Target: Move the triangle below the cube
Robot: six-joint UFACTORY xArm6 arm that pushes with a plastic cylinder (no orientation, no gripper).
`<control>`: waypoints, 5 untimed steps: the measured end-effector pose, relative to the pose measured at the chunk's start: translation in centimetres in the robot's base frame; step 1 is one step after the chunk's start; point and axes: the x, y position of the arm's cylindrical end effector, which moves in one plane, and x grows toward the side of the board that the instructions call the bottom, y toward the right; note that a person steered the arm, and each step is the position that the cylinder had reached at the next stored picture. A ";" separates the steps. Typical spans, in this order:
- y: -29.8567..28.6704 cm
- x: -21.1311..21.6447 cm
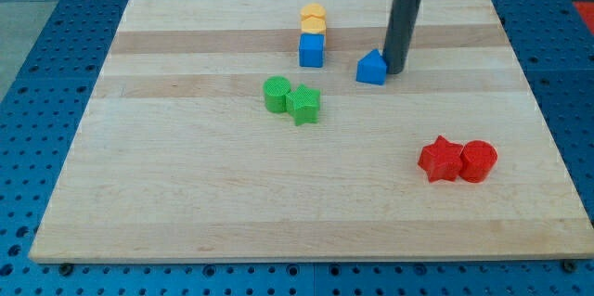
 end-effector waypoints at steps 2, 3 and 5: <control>-5.2 1.0; -7.2 1.5; -6.3 1.9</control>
